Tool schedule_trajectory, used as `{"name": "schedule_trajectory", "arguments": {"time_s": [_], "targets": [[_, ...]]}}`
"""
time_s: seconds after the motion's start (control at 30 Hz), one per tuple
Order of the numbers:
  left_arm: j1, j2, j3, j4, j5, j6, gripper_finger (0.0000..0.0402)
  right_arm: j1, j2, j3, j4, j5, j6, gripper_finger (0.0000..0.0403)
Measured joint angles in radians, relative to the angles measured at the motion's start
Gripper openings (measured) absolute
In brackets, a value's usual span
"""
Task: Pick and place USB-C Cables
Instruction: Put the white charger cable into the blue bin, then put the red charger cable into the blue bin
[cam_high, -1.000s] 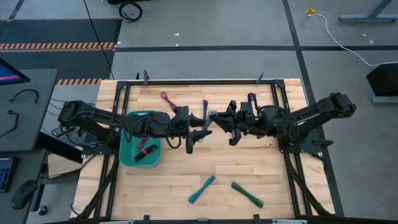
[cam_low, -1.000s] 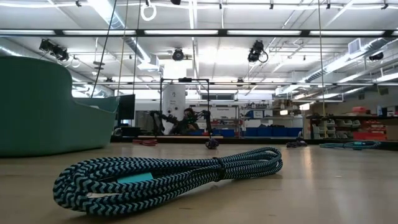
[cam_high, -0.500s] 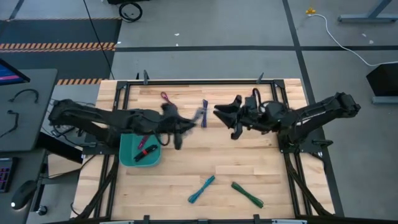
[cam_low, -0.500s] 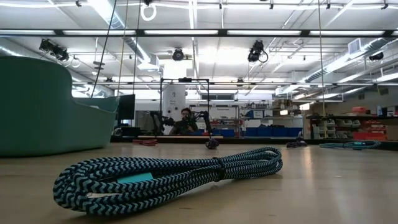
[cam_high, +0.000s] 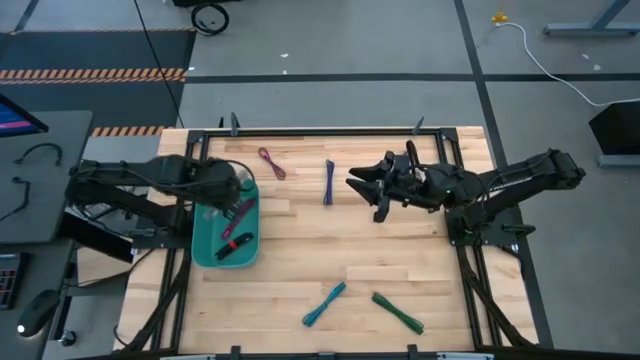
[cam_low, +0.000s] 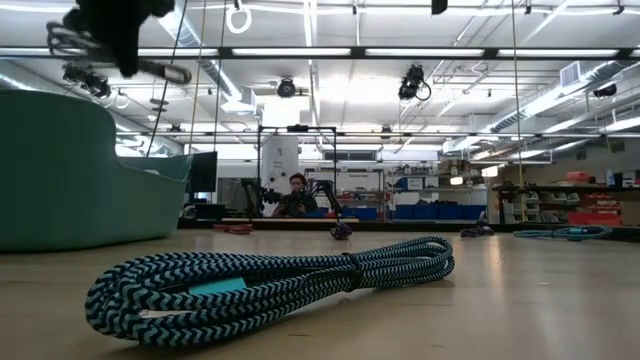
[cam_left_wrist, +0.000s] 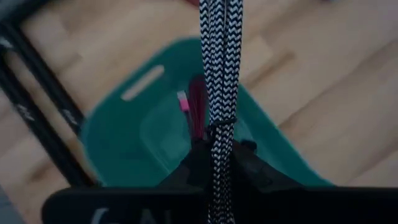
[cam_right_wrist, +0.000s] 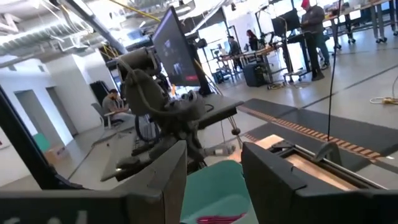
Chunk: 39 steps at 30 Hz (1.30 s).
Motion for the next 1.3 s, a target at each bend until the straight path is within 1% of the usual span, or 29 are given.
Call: {"name": "schedule_trajectory", "arguments": {"time_s": [0.13,0.3,0.4,0.53,0.63,0.73,0.83,0.9,1.0,1.13,1.23,1.3], "targets": [[0.020,0.001,-0.159,0.108,0.097,0.036,0.0037,-0.001,0.013,0.000,0.003,-0.003,0.023,0.0158],[0.067,0.002,-0.350,0.161,0.127,0.017,0.0038,0.003,0.012,0.000,0.000,-0.003,0.024,0.0158],[0.104,0.002,-0.415,0.172,0.159,0.017,0.0049,0.010,0.000,0.000,0.000,-0.003,0.024,0.0158],[0.145,0.002,-0.437,0.163,0.164,0.049,0.0080,0.022,-0.026,0.000,0.001,-0.003,0.023,0.0158],[0.178,0.002,-0.419,0.148,0.180,0.099,0.0119,0.039,-0.059,0.000,0.000,-0.003,0.023,0.0158],[0.211,0.002,-0.369,0.120,0.204,0.133,0.0161,0.062,-0.100,0.000,-0.016,-0.004,0.014,0.0158],[0.245,0.002,-0.281,0.071,0.222,0.153,0.0194,0.091,-0.151,0.000,-0.085,-0.004,-0.006,0.0158],[0.267,0.002,-0.210,0.072,0.223,0.153,0.0209,0.109,-0.186,0.000,-0.158,-0.004,-0.009,0.0158],[0.289,0.002,-0.103,0.126,0.210,0.190,0.0216,0.126,-0.232,0.000,-0.287,-0.004,-0.001,0.0158],[0.308,0.030,0.010,0.308,0.207,0.341,0.0204,0.129,-0.271,0.000,-0.417,-0.003,0.025,0.0158],[0.343,0.112,0.083,0.366,0.209,0.448,0.0188,0.128,-0.277,0.000,-0.469,-0.003,0.043,0.0158],[0.368,0.200,0.139,0.374,0.212,0.547,0.0178,0.127,-0.273,0.000,-0.476,-0.003,0.045,0.0158]]}}
